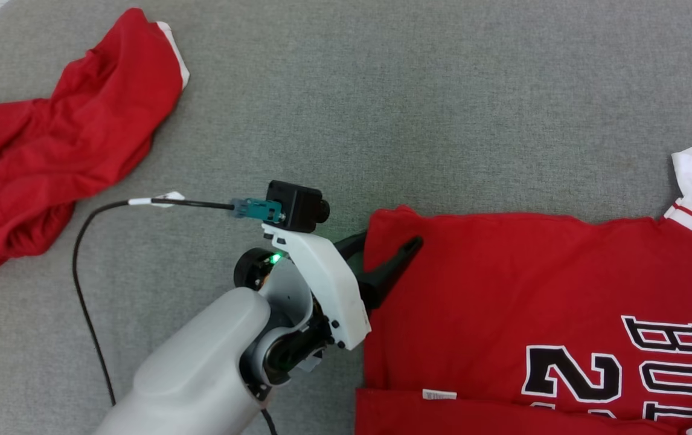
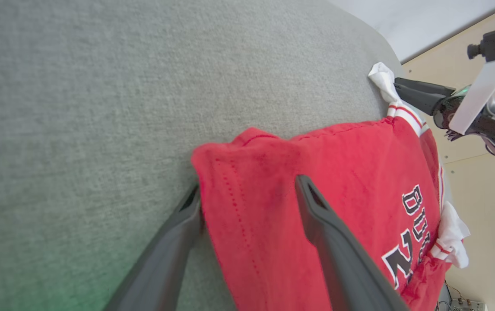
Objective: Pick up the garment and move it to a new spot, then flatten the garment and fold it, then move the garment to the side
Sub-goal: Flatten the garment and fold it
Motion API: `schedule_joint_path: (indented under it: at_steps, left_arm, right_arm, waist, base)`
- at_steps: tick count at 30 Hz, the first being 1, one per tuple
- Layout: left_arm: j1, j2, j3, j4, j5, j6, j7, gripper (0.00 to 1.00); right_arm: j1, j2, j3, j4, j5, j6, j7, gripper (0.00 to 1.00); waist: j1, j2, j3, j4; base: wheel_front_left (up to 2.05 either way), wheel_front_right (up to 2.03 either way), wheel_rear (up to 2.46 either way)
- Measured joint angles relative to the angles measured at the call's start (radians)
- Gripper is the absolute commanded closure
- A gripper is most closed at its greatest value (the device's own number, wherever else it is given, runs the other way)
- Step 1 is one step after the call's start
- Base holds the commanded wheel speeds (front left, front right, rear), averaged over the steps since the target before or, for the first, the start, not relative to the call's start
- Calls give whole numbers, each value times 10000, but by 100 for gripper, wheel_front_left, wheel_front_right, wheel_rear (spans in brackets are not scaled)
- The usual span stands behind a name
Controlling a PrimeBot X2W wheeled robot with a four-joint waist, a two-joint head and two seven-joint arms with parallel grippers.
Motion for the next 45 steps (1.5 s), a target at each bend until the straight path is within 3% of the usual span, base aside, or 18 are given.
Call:
schedule_joint_path:
  at_steps: [12,13,14,15,16,35,40,45]
  left_arm:
    - [-356,-161,-171,263,-111,-249,383,0]
    - [-405,-186,-190,334,-109,-255,405,26]
    - [-445,-236,-188,422,-100,-263,387,79]
    - [-485,-291,-184,491,-92,-263,328,100]
    - [-529,-322,-184,562,-81,-265,297,100]
    - [-1014,-395,673,1244,288,-336,-1716,100]
    - [-965,-347,780,1220,453,-272,-2150,100]
    - [-324,-230,798,834,451,-232,-2535,100]
  right_arm:
    - [-532,-58,934,416,307,-2,-318,0]
    - [-593,-56,1024,449,328,-13,-314,0]
    - [-632,-69,1131,453,368,-33,-318,43]
    - [-667,-77,1208,458,391,-42,-389,93]
    - [-703,-40,1229,493,468,-42,-453,100]
    - [-2065,84,1139,913,717,-10,-3283,100]
    - [-1919,38,1124,750,1106,-10,-3862,100]
    - [-723,-159,1062,69,1860,-10,-4437,100]
  waist:
    - [-1,0,139,-152]
    - [-1,0,158,-149]
    - [-1,0,174,-144]
    - [-1,0,189,-141]
    - [-1,0,200,-141]
    - [-1,0,-66,-173]
    - [-1,0,-307,-308]
    - [-1,0,-616,-499]
  base:
    - [0,0,0]
    - [0,0,0]
    - [0,0,0]
    - [0,0,0]
    - [0,0,0]
    - [0,0,0]
    - [0,0,0]
    - [0,0,0]
